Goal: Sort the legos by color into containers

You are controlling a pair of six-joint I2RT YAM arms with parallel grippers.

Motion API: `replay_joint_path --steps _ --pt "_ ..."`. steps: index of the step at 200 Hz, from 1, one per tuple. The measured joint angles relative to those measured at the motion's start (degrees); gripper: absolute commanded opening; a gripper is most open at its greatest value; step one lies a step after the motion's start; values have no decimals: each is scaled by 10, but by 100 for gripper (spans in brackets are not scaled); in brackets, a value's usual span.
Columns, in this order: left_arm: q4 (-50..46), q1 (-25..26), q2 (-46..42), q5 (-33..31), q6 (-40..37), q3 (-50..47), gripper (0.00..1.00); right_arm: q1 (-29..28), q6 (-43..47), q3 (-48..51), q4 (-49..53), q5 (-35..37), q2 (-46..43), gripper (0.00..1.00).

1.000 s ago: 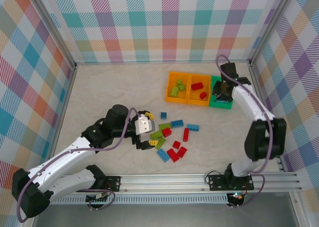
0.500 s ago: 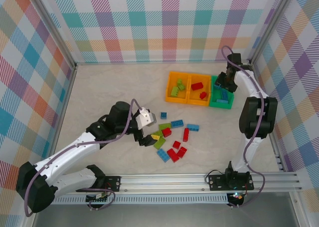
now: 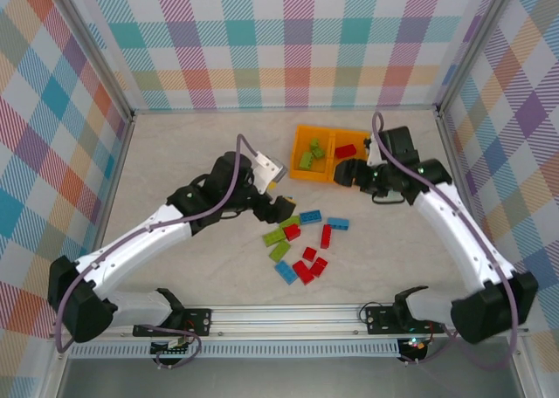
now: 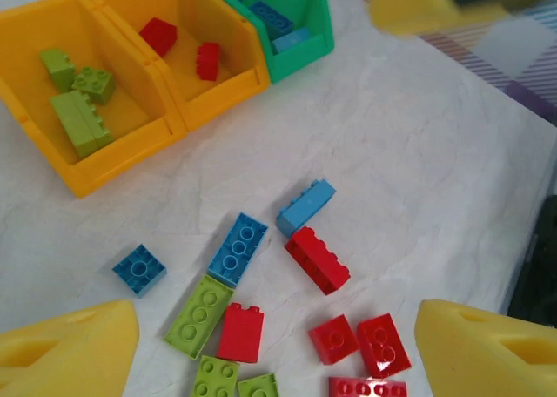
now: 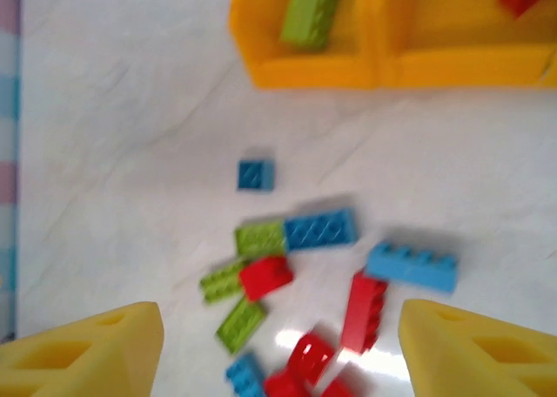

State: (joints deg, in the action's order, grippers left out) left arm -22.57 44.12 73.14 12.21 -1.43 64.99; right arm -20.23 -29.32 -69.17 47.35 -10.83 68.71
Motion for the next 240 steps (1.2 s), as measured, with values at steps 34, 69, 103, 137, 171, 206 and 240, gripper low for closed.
replay_joint_path --steps 34,69,103,137,171,206,240 --pt "-10 77 80 -74 117 34 75 -4 -45 74 51 25 -82 95" --pt "-13 141 196 -116 229 45 62 -2 -70 103 90 71 -150 98" --pt "-18 161 299 -142 289 89 61 0 -95 123 106 89 -194 99" --pt "-16 177 363 -161 310 136 60 0 -106 140 117 96 -220 100" --pt "-15 180 428 -162 306 176 44 0 -108 151 119 98 -227 100" --pt "-15 180 465 -164 307 195 19 0 -107 151 119 100 -228 100" --pt "-13 180 459 -159 304 191 14 0 -107 151 122 100 -228 100"
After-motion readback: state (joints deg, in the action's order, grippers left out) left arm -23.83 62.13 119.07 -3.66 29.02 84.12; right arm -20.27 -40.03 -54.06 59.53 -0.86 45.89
